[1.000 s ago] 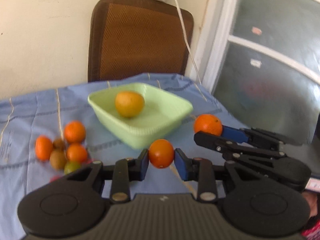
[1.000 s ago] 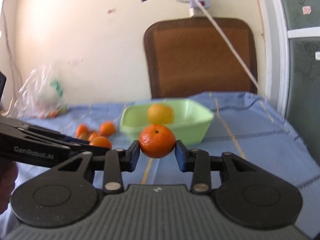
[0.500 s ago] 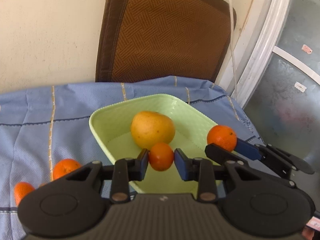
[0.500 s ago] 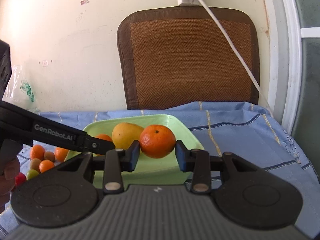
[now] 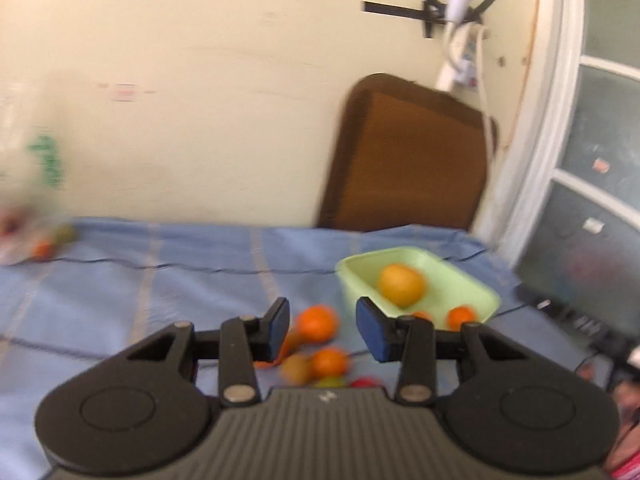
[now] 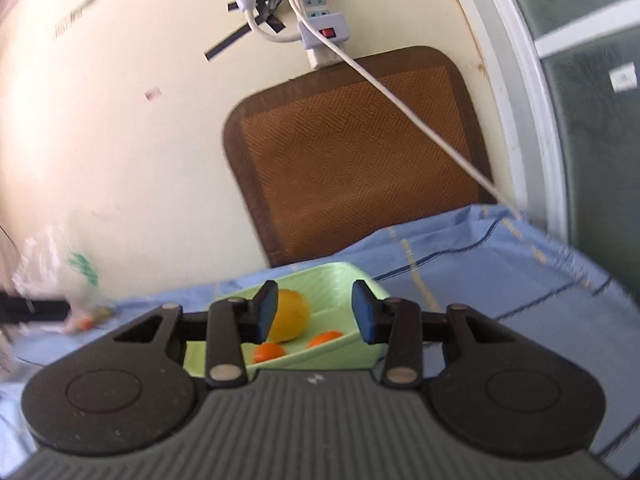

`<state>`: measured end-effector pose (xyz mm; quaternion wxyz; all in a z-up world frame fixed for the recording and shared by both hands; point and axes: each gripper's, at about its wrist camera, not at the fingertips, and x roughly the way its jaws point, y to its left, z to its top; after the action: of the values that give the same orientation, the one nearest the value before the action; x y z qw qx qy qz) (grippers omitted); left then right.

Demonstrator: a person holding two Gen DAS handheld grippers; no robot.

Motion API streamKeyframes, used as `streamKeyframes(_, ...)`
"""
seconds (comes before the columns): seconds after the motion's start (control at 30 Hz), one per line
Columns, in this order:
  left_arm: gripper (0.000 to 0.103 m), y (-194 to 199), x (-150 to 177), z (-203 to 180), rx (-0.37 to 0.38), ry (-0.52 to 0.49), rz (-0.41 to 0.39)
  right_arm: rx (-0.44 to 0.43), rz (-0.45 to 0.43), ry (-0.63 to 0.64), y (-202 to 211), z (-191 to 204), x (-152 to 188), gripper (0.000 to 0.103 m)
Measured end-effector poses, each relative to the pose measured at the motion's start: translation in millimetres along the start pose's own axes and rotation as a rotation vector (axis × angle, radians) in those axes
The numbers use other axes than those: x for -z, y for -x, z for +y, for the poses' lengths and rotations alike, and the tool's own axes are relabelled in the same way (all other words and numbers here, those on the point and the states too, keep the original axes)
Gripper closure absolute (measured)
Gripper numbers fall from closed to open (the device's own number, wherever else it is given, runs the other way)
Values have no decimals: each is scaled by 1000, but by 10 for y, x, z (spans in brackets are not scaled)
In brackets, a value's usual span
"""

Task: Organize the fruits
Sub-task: 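Grasp a red cherry tomato with the left tool while the right grasps a green tomato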

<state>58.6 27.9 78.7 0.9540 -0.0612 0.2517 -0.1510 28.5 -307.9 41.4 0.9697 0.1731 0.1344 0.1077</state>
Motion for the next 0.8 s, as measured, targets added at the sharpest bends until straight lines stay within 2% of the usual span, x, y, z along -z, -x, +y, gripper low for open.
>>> streamKeyframes(0.07,65,67,183,127,-32,2,30,-33,47,10,54,157,136,60)
streamKeyframes(0.17,64,35,384,213,-11,38,73,-71,148,76,-5,444,336,60)
streamKeyframes(0.2,62,7,424,214,0,46,86,-87,185,112,-51,539,385,60)
streamKeyframes(0.23,55,-34,456,195,14,48,96,-89,212,145,-95,618,419,59)
streamKeyframes(0.27,49,-72,481,167,27,38,100,-85,241,184,-159,703,448,59)
streamKeyframes(0.4,49,-193,581,70,26,-16,117,-100,308,249,-350,850,486,53)
streamKeyframes(0.53,54,-295,659,58,-6,-41,140,-80,352,302,-580,955,534,52)
streamKeyframes(0.57,63,-318,670,77,-6,-31,152,-79,362,303,-606,959,547,52)
streamKeyframes(0.6,67,-336,673,102,5,-15,166,-76,370,303,-635,967,553,52)
streamKeyframes(0.67,69,-327,670,131,9,0,162,-74,390,310,-655,971,568,53)
streamKeyframes(0.7,69,-322,674,132,7,1,163,-73,397,315,-662,978,580,54)
streamKeyframes(0.73,70,-303,683,125,7,2,162,-70,398,322,-641,965,584,68)
streamKeyframes(0.77,70,-276,696,117,9,3,162,-67,395,326,-617,966,588,73)
streamKeyframes(0.8,70,-246,718,104,15,6,162,-65,389,328,-573,970,589,73)
